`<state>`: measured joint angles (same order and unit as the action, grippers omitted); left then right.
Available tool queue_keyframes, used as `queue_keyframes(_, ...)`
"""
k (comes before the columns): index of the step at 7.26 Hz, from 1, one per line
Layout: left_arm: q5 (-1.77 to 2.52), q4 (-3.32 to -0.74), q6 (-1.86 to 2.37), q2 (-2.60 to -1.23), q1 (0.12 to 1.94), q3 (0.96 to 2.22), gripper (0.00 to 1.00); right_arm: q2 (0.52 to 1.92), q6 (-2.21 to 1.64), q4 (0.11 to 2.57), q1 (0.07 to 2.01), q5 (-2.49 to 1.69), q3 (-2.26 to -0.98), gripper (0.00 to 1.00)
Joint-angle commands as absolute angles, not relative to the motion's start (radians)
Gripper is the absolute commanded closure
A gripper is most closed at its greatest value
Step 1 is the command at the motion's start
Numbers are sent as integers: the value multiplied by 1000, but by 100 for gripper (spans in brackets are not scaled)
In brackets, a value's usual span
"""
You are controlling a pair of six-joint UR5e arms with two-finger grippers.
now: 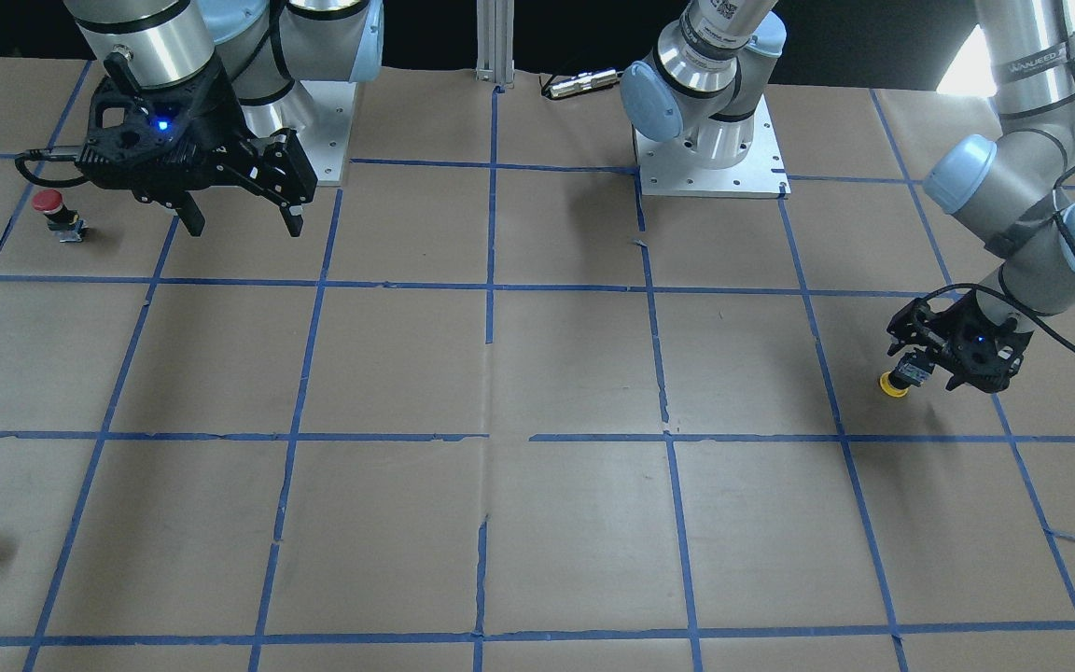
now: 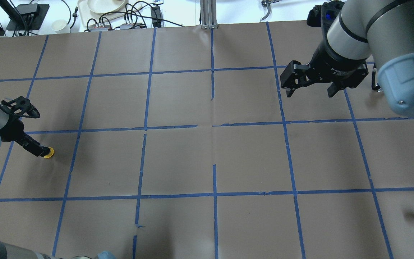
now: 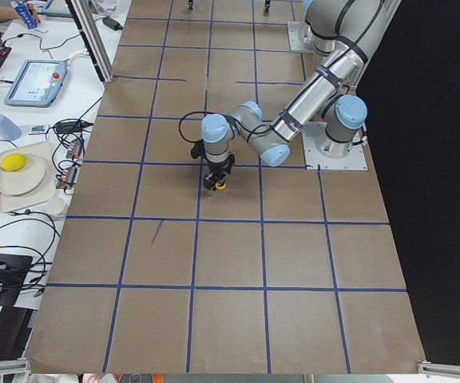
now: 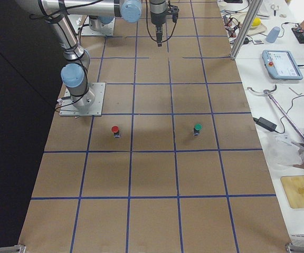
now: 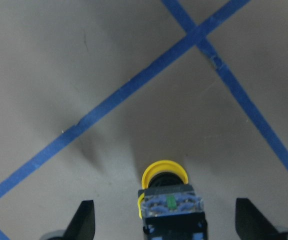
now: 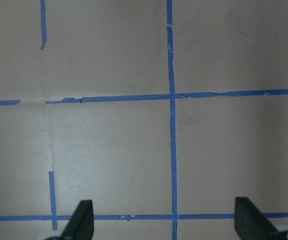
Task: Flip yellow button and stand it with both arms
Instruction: 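Close the left gripper on the button's black body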
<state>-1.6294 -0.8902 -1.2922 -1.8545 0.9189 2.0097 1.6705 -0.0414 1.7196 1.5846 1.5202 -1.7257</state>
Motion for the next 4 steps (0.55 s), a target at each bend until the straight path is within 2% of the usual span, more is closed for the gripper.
queue_keyframes(1, -1637, -896, -1284, -1855, 928, 2011, 53, 1671, -41, 1720, 1585, 1520, -1726, 0)
queue_keyframes(3, -1623, -896, -1299, -1850, 931, 2000, 61, 1671, -41, 1720, 1585, 1520, -1726, 0)
queue_keyframes(4, -1603, -899, -1302, -1833, 931, 1997, 69, 1671, -40, 1718, 1585, 1520, -1727, 0)
